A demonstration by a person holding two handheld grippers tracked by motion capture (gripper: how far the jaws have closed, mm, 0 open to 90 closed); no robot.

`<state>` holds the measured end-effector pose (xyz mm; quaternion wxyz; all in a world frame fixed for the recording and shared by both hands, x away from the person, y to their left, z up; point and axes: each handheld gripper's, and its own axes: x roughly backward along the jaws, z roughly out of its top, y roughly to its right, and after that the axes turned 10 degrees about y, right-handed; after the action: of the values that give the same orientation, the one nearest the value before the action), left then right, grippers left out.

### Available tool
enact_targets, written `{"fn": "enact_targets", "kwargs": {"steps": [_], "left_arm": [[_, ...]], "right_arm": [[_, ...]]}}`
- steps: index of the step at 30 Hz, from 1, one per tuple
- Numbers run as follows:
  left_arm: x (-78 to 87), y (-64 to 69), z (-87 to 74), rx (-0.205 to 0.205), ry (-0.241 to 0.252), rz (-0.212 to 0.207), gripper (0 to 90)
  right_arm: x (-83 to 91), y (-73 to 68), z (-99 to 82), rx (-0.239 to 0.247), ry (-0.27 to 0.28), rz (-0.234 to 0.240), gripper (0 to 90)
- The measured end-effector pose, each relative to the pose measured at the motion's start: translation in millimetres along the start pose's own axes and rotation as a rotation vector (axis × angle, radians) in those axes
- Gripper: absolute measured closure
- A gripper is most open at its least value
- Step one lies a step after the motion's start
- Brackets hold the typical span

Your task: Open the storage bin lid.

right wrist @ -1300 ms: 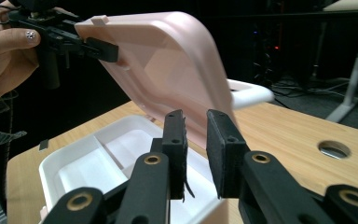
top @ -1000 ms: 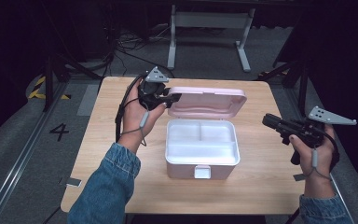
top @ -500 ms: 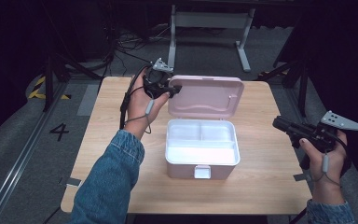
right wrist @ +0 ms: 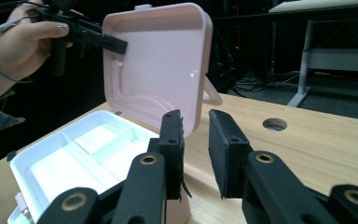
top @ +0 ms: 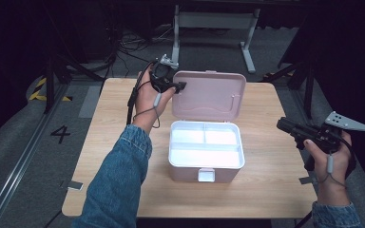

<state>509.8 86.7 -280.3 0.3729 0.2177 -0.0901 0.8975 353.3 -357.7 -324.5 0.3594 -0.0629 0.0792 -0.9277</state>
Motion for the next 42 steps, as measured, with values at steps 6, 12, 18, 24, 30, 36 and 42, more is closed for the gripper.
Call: {"fn": "enact_targets", "kwargs": {"steps": [6, 12, 18, 24, 30, 36, 42], "left_arm": [[-10.2, -9.9, 1.3, 0.049, -0.033, -0.016, 62.8], [-19.9, -19.9, 2.3, 0.083, -0.078, -0.038, 62.4], [-29.2, -27.6, -4.3, 0.103, -0.086, -0.029, 62.4], [-35.2, -32.1, -11.0, 0.092, -0.113, 0.002, 66.7], [-46.1, -34.5, -14.8, 0.088, -0.162, 0.028, 67.9], [-54.2, -39.7, -19.6, 0.113, -0.201, 0.03, 69.0], [-59.3, -38.4, -20.6, 0.122, -0.227, 0.046, 68.2]], "right_arm": [[1.8, -0.4, 0.9, 0.005, 0.007, 0.0, 75.7], [5.0, 3.9, -1.4, -0.007, -0.001, -0.016, 75.5], [3.3, 7.5, -3.7, -0.011, -0.006, -0.026, 75.0], [1.9, 8.0, -4.9, -0.007, -0.012, -0.029, 74.6], [0.0, 7.7, -6.4, -0.011, -0.018, -0.028, 74.4], [-0.2, 8.8, -7.3, -0.014, -0.024, -0.03, 73.6], [-3.1, 9.8, -9.2, -0.014, -0.032, -0.026, 73.5]]}}
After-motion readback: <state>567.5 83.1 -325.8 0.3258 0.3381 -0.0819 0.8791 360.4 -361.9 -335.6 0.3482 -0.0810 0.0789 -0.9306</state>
